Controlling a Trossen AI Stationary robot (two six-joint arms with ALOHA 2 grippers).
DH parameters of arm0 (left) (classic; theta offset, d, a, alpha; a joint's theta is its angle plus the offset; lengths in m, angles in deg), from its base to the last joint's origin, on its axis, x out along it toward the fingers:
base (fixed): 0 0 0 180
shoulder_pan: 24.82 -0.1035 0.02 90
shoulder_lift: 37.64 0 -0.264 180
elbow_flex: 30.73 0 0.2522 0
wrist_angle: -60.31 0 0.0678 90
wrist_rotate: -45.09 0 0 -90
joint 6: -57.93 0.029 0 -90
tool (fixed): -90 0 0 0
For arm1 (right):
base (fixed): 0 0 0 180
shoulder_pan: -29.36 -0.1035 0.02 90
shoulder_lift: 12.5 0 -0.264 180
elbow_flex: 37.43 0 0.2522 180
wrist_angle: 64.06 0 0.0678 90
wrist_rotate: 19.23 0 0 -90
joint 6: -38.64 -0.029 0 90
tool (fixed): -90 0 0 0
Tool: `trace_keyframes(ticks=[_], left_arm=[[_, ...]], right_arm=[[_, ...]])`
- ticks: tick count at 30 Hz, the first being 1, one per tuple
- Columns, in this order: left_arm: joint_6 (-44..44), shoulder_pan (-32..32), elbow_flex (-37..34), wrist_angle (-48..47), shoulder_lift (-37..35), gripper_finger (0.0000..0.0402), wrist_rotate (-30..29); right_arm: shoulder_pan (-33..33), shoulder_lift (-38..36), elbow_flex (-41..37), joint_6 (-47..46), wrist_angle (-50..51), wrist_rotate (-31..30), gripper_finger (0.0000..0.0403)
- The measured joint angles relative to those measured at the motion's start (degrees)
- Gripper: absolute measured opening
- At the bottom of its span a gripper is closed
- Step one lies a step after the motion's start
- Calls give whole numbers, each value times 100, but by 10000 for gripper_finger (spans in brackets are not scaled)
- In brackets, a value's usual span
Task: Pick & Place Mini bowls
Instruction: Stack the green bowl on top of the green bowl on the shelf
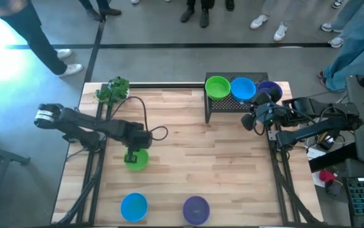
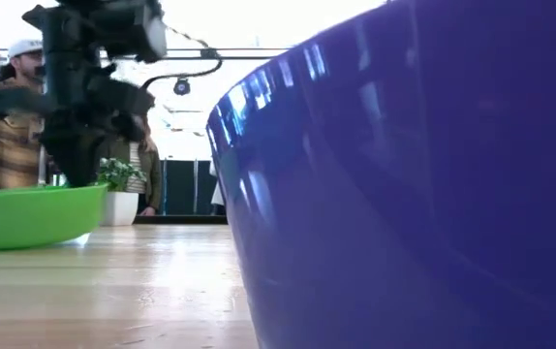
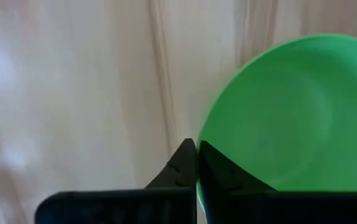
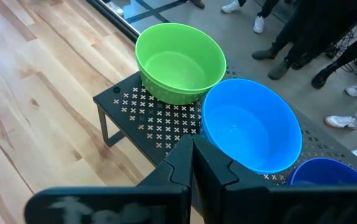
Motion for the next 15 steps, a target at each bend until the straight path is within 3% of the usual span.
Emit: trace_keyframes(ticks=[10,15], left_arm=[[-42,-213,1069,243,0,0,-19],[-175,-492,1541,643,344,0,-17]], right_arm=[[0,0,0,-2,-8,1,8],[2,0,0,-2,-23,0,8]])
